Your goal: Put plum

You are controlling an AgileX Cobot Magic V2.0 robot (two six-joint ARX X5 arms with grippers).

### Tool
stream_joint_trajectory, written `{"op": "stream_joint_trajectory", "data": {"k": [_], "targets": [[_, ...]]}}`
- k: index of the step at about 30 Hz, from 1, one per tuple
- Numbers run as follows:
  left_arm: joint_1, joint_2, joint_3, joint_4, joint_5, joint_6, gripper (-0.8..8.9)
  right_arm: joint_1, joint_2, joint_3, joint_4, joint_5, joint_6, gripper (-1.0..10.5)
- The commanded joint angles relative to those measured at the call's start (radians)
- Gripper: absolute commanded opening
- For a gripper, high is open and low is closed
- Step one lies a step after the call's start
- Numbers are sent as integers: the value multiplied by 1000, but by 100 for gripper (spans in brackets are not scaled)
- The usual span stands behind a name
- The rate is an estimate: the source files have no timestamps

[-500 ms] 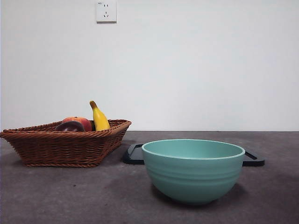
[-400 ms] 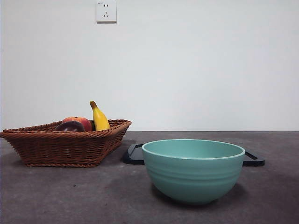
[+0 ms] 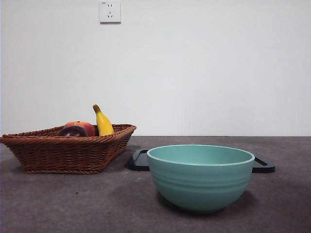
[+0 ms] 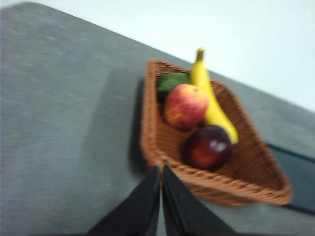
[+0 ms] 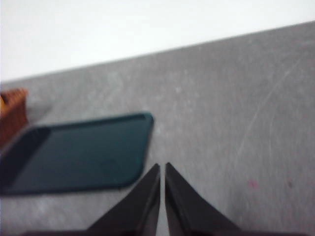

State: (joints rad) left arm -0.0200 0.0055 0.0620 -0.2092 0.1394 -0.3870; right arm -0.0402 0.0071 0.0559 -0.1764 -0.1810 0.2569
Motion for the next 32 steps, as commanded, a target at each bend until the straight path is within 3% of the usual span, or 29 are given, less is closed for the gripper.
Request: {"op": "stream_joint_trajectory", "data": {"k": [1,10,17,32], "targets": [[2,1,56,14,27,-80,9,-2,-3,69,14,-2,36,5],[2,69,281,-100,30,-93,9,-2,26,297,-124,-2,38,5],[1,217,515,-266,105,71,9,-2,155,517,-282,-44,2,5],[-5,596,907,-684,420,362,9,14,547,938,-687,-438,-146,5]]}}
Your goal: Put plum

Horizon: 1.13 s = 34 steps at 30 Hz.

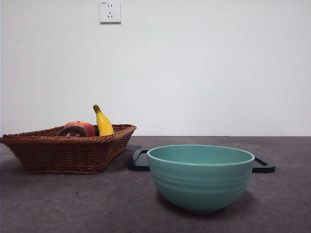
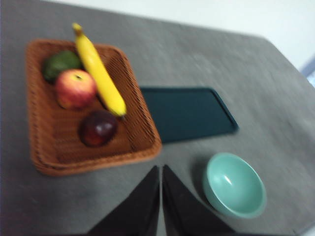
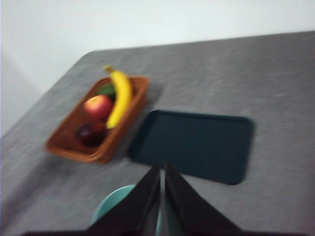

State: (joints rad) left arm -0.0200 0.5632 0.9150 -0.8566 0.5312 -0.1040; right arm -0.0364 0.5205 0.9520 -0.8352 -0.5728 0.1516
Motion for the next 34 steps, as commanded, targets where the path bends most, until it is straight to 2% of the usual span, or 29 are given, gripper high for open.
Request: {"op": "stream_joint_trajectory", "data": {"k": [1,9,13,20,22,27,30,34], "targets": [[-8,57,74,-60,37,95,9,17,50,56,-46,-61,-48,5],[-48,158,185,-240,47,214,9,103,152,109,-222,-83,-144,5],[-59,162,186,-254,47,217,9,138,186,109,-300,-81,-196,5],[-59,162,186,-250,46,217,12,166,204,109,-311,-81,-197,7],[-59,162,186,-250,46,217,59,165,204,109,-311,-81,-197,34],[-59,162,186,-250,45,216,330,165,204,109,-311,-81,-189,368],[-59,162,186,-251,45,215,436,165,204,109,-311,-81,-189,388],[-59,162,186,-250,45,215,445,165,204,109,-311,-81,-189,388]]}}
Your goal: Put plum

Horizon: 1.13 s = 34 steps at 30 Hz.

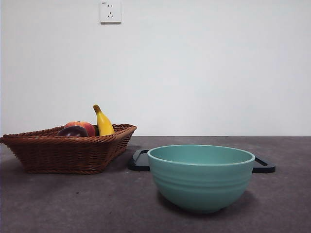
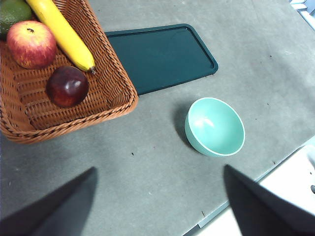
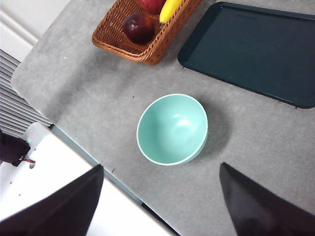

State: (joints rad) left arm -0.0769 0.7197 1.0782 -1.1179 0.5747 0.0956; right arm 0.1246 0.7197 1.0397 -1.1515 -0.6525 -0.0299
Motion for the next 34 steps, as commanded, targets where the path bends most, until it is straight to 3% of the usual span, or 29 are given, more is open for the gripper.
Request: {"op": "stream_joint_trajectory", "data": {"k": [1,11,18,26,34], "targets": [[-2,6,22,11,2,15,444,4,5,21,6,-2,-7,388],[-3,50,23,81,-57,-15,442,4,5,21,6,-2,-4,388],[-37,180,27,225,-66,-63,436,4,5,21,6,-2,-3,388],[-119,410,92,306,-261,-61,436,4,5,21,6,-2,0,388],[-163,641,171,358,-347,-39,436,4,5,21,6,-2,0,388]]}}
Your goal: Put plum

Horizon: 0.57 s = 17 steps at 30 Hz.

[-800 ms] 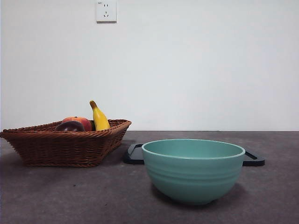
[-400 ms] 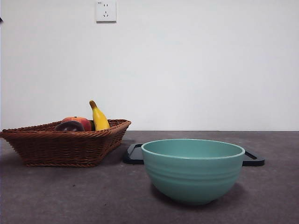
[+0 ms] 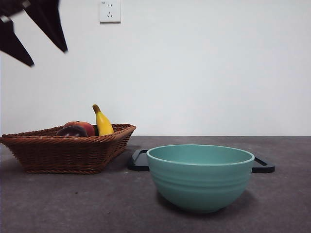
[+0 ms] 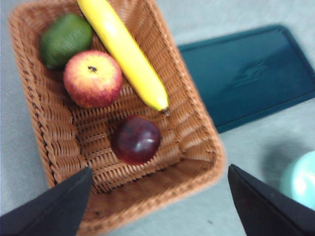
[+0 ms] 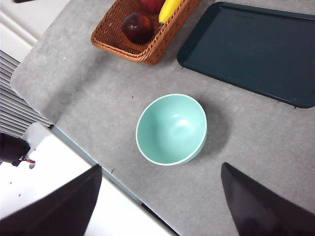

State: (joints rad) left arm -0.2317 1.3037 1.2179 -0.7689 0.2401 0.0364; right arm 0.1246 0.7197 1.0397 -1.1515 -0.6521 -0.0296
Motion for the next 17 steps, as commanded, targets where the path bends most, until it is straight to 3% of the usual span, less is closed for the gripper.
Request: {"op": "stream_joint_trajectory", "data": {"k": [1,17], "targets": [[-11,83,35,10,-14,30,436,4,5,21,6,-2,0,388],[-46,333,35,151,-54,58,437,4,5,21,5,-2,3,388]]}}
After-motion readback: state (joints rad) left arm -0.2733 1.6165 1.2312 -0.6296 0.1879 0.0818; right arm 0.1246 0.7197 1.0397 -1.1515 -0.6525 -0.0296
